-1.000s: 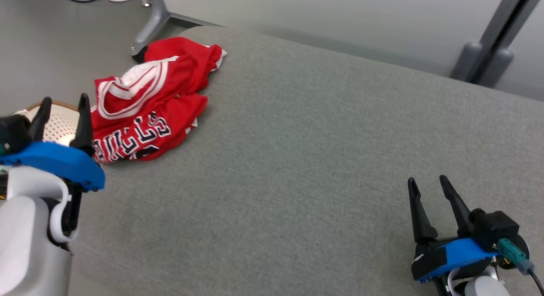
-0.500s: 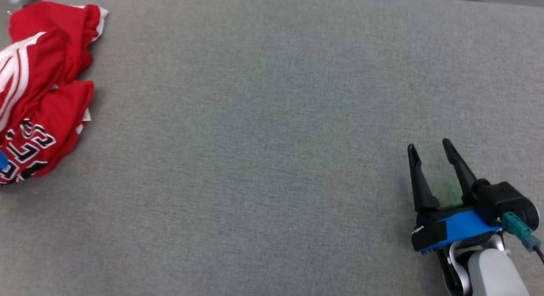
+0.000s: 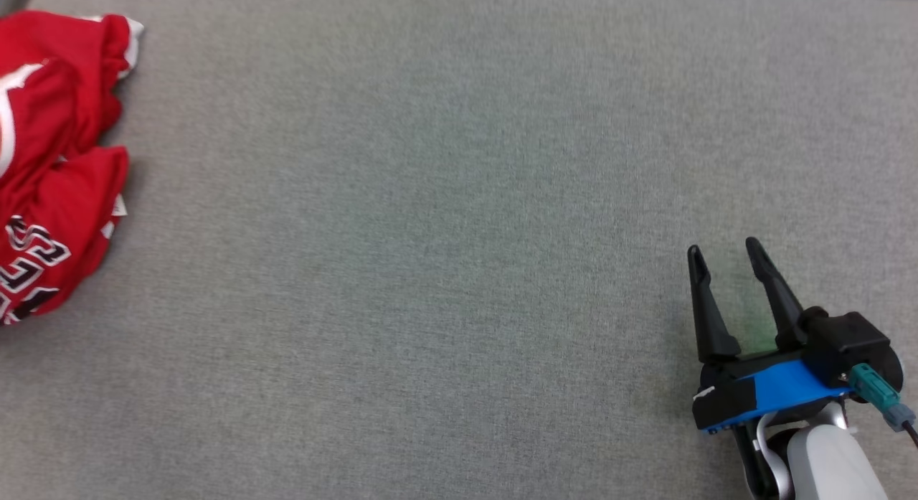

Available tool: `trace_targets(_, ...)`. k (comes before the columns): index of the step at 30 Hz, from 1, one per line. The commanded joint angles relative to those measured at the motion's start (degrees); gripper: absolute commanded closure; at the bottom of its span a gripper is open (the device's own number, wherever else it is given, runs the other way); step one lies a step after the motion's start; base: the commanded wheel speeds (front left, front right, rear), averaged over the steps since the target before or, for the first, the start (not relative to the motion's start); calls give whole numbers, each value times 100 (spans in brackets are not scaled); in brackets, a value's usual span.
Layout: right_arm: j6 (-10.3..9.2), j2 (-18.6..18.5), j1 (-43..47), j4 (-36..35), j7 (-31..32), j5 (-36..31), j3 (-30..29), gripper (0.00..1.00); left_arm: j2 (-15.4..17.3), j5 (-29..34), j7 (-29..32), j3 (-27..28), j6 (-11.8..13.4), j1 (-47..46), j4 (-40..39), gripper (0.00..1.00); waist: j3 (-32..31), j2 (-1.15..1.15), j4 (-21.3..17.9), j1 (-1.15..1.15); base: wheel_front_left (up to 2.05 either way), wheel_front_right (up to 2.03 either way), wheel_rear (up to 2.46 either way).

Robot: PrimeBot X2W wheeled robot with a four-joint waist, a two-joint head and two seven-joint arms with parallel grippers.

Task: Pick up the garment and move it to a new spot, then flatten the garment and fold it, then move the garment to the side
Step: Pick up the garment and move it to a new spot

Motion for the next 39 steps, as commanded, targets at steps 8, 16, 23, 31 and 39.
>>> trace_targets(8,1,-25,180,459,-257,402,125,0,413,202,29,-207,-214,-464,-891,100,-957,0,-37,-1,0,0,0)
trace_targets(16,1,-25,361,833,-420,722,180,0,486,459,230,-786,-579,-1354,-1850,100,-1714,0,-214,-1,0,0,0)
trace_targets(23,1,-25,481,963,-474,832,199,0,43,454,210,-1380,-864,-2238,-2408,100,-2029,0,-604,-1,0,0,0)
trace_targets(31,1,-27,449,928,-494,829,321,0,-566,174,74,-1945,-1033,-2638,-2829,100,-2123,0,-1422,-1,0,0,0)
trace_targets(39,1,-24,367,881,-499,951,604,0,-884,61,94,-2418,-1087,-2597,-2844,100,-2009,0,-2247,-1,0,0,0)
